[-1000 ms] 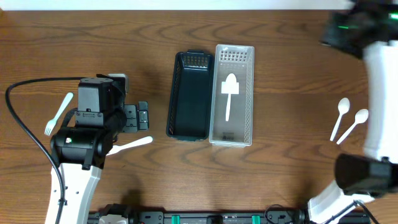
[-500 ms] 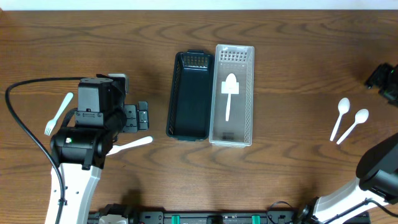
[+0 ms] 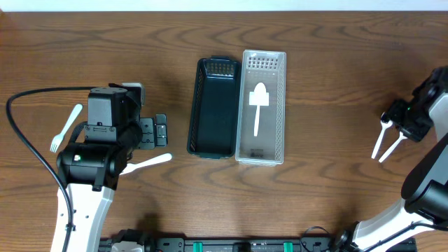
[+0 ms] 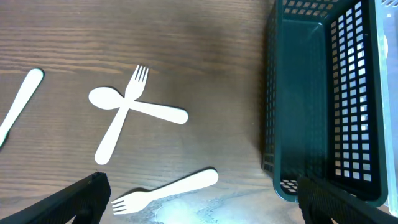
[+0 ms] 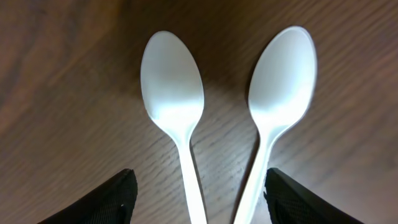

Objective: Pack container
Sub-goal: 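Move right gripper back and grasp the third white spoon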

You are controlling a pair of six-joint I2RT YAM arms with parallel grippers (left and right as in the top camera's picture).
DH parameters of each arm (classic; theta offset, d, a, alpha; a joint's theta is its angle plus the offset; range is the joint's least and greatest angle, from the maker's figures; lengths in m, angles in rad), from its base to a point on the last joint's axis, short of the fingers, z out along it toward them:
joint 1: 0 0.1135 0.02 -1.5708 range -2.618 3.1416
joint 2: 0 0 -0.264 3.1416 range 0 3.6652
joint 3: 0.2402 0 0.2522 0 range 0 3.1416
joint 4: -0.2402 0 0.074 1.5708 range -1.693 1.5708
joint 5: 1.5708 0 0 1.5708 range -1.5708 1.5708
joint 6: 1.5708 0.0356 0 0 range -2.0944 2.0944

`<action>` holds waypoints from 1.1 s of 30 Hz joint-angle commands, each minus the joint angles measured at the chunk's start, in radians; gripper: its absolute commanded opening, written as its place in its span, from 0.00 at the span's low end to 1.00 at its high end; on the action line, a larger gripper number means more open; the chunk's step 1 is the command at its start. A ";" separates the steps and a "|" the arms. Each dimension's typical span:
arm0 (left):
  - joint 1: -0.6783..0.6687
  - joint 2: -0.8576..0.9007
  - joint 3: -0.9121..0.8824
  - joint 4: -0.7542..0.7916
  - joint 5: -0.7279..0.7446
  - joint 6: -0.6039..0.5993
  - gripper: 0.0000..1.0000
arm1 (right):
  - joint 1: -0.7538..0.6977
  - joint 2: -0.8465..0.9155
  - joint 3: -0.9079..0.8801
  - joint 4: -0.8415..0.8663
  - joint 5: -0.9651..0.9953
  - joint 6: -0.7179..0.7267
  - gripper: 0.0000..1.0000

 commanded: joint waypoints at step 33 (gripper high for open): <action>0.005 -0.005 0.018 -0.003 0.003 0.014 0.98 | 0.010 0.082 -0.074 0.122 -0.048 -0.011 0.70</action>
